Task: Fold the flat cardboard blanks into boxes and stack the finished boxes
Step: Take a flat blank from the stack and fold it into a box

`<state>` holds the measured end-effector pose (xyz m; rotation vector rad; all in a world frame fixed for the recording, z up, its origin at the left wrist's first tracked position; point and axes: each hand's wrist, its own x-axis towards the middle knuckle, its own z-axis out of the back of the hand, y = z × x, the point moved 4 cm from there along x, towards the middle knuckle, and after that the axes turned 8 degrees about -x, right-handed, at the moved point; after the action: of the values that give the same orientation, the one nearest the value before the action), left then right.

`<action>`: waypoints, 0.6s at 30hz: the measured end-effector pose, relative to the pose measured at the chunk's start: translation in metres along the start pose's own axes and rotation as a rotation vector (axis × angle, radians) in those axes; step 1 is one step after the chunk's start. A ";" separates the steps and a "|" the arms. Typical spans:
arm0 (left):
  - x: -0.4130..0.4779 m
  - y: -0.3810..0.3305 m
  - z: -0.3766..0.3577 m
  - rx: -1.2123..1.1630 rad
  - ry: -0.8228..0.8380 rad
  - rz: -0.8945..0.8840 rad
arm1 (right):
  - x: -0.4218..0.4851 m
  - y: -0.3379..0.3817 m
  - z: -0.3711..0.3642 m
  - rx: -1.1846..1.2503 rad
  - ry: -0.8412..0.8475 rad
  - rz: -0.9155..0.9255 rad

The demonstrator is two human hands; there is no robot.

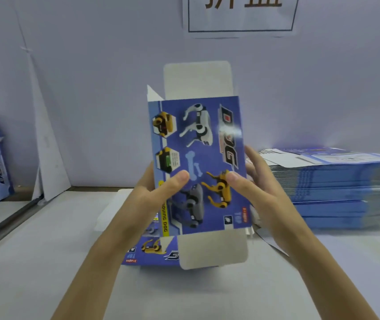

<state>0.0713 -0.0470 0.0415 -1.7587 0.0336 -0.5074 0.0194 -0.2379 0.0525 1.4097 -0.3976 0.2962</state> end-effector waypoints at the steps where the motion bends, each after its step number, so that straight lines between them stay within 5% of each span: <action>1: 0.000 0.001 -0.004 0.011 0.029 -0.008 | -0.001 0.001 -0.003 0.011 0.033 0.003; 9: 0.005 -0.002 0.005 0.065 -0.082 -0.016 | -0.003 0.001 -0.011 0.028 0.026 0.001; 13: 0.004 -0.001 0.005 0.093 0.004 0.023 | -0.004 0.001 -0.018 -0.004 0.067 0.047; 18: 0.001 -0.002 0.009 -0.030 -0.088 -0.045 | -0.001 -0.012 -0.009 -0.352 -0.002 -0.033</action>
<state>0.0752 -0.0381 0.0420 -1.8125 -0.0610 -0.4633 0.0245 -0.2307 0.0407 1.0702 -0.4057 0.1865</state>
